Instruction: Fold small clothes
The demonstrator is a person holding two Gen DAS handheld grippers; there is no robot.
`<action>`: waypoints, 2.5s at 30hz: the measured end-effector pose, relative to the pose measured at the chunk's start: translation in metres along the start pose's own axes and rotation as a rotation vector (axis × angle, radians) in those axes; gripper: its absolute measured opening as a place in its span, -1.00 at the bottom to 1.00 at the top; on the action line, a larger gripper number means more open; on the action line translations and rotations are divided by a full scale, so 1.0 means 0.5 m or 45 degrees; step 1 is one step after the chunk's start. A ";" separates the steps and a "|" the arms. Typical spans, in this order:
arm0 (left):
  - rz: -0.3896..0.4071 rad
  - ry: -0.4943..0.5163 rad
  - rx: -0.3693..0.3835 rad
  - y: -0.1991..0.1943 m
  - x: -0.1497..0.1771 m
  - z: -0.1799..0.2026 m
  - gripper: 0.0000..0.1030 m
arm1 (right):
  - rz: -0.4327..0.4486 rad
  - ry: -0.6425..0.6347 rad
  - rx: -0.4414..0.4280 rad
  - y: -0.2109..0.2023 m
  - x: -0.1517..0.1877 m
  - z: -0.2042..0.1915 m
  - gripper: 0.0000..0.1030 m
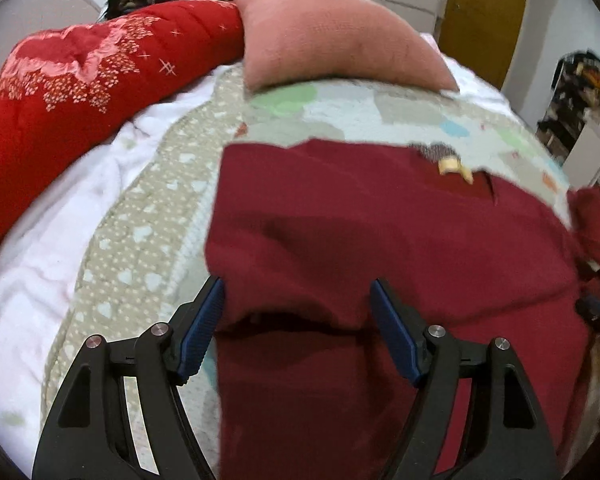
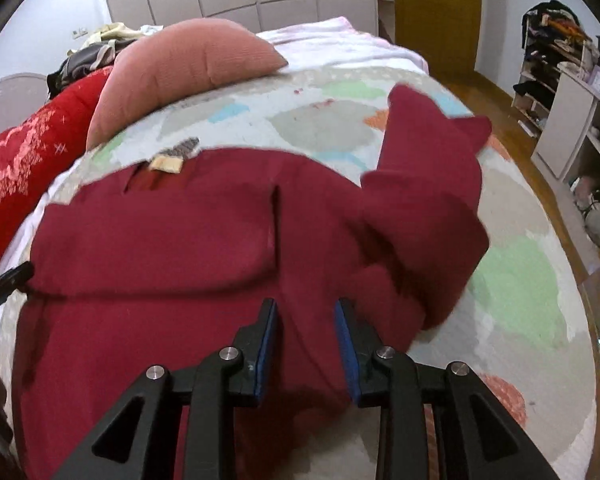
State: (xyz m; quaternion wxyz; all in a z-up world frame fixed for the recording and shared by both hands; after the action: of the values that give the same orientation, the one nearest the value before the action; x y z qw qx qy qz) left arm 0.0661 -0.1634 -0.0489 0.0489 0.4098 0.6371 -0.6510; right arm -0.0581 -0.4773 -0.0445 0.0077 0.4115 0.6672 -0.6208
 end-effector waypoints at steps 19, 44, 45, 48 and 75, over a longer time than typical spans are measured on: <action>0.071 0.005 0.007 -0.058 0.000 0.032 0.46 | 0.375 0.028 0.119 -0.154 -0.182 0.059 -0.05; -0.011 0.010 0.050 -0.013 0.055 0.089 0.46 | 0.286 0.138 0.147 -0.250 -0.074 0.250 0.15; -0.013 0.015 0.045 -0.012 0.058 0.091 0.46 | 0.301 0.052 0.138 -0.242 -0.087 0.204 0.20; -0.011 0.025 0.040 -0.010 0.062 0.094 0.46 | 0.290 -0.302 0.284 -0.162 -0.114 0.076 0.19; 0.006 0.000 0.044 0.009 0.069 0.096 0.59 | 0.176 0.420 0.010 -0.263 -0.015 0.340 -0.04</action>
State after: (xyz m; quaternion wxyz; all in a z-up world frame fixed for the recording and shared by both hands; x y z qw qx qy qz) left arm 0.0233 -0.1904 -0.0800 0.0433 0.4123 0.6247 -0.6618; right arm -0.2117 -0.6088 0.0285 -0.0609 0.5528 0.6270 -0.5455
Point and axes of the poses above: each gripper's, at about its wrist camera, not at the fingertips, and y roughly the way its jaws point, z to its right, x to its underside, the point moved 10 cm from there along y, roughly the way its jaws point, and after that the axes turned 15 degrees about y, right-handed, at the moved point
